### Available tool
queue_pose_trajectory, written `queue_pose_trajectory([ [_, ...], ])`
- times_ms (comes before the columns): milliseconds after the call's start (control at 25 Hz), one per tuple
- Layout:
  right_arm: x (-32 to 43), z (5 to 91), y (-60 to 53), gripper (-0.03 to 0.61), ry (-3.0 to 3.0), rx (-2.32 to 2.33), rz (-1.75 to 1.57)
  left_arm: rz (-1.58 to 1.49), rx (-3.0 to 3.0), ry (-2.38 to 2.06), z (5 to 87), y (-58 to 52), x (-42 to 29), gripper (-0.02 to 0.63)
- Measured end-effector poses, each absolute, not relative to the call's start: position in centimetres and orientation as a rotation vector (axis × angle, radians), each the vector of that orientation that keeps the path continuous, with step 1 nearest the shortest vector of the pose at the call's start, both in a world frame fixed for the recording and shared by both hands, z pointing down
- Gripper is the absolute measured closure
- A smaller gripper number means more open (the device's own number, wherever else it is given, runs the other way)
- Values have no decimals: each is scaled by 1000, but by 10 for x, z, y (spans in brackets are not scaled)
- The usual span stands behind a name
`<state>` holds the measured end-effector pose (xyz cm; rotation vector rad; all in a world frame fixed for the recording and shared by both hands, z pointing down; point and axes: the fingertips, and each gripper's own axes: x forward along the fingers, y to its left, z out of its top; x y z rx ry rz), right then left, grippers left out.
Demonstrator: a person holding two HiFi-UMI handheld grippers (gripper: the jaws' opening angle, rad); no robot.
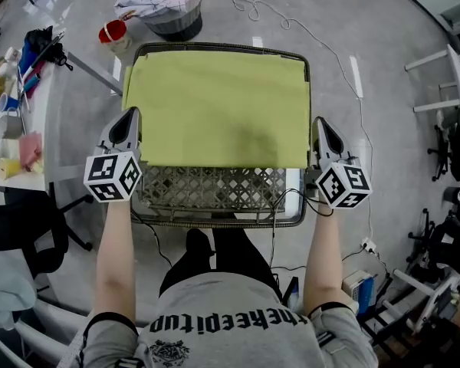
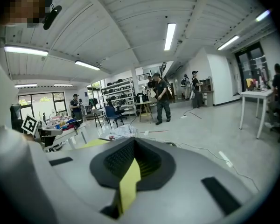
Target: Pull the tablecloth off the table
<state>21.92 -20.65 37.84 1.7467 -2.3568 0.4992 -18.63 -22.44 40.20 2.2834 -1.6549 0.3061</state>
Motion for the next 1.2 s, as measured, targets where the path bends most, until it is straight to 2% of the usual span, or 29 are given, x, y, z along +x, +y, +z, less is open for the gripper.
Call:
queue_pose_trajectory([
  [680,205,400,-115,568,-2318,1766,542,353,2245,-1640,429,-135,-197,600],
  [1200,208,443,-104,565,-2266,1787,628,441,2126,-1676,476,-120,-204,598],
])
